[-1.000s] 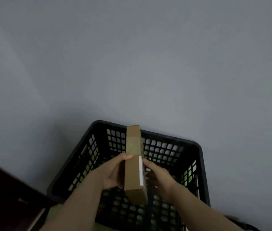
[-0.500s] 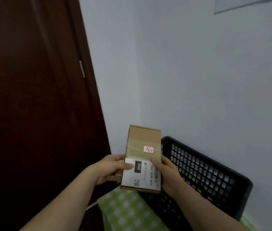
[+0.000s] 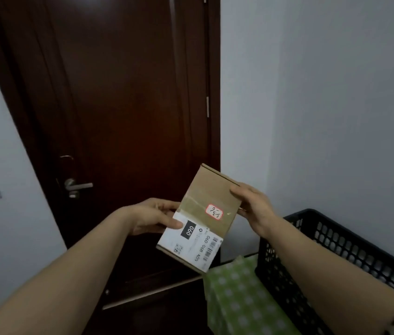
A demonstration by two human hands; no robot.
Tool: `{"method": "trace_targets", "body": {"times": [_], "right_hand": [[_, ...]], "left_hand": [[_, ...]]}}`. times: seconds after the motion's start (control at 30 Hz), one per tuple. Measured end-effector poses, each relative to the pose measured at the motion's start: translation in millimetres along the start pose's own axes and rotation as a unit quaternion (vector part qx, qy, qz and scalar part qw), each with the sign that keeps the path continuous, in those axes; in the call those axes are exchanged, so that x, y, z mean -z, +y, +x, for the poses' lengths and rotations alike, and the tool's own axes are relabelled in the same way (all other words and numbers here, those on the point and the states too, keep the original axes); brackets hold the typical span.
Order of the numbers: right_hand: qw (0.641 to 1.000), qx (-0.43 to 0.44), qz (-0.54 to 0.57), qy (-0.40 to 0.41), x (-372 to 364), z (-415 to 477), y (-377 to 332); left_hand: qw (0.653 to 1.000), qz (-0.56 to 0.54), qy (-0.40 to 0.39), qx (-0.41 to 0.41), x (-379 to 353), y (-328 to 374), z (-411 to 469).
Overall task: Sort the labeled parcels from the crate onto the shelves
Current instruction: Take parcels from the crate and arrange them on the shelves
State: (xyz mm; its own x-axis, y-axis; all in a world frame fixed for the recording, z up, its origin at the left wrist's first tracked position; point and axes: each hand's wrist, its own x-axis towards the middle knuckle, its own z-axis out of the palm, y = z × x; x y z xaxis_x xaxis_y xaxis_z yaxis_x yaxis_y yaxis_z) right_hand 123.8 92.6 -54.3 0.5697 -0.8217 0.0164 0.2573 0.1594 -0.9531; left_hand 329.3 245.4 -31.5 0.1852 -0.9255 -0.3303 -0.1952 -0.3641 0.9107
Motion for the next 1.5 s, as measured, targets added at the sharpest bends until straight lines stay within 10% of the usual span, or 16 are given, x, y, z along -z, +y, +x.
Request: {"method": "trace_targets", "body": {"times": [0.17, 0.4, 0.5, 0.6, 1.5], "right_hand": [[0.981, -0.043, -0.145, -0.121, -19.0, 3.5, 0.5], [0.995, -0.084, 0.015, -0.048, -68.9, -0.5, 36.8], [0.978, -0.128, 0.155, -0.062, -97.1, -5.2, 56.4], [0.967, -0.146, 0.184, -0.102, -119.5, -11.7, 64.0], [0.987, -0.054, -0.024, -0.152, -114.2, -12.9, 64.9]], "left_hand": [[0.989, 0.14, 0.047, 0.01, 39.3, 18.9, -37.7], [0.853, 0.06, 0.518, -0.027, 51.3, 1.0, -44.0], [0.902, -0.233, 0.361, 0.026, 25.2, -18.6, -43.3], [0.931, -0.27, 0.244, -0.024, 3.6, -31.3, -40.9], [0.949, -0.164, 0.267, -0.034, 29.6, -59.1, -68.7]]}}
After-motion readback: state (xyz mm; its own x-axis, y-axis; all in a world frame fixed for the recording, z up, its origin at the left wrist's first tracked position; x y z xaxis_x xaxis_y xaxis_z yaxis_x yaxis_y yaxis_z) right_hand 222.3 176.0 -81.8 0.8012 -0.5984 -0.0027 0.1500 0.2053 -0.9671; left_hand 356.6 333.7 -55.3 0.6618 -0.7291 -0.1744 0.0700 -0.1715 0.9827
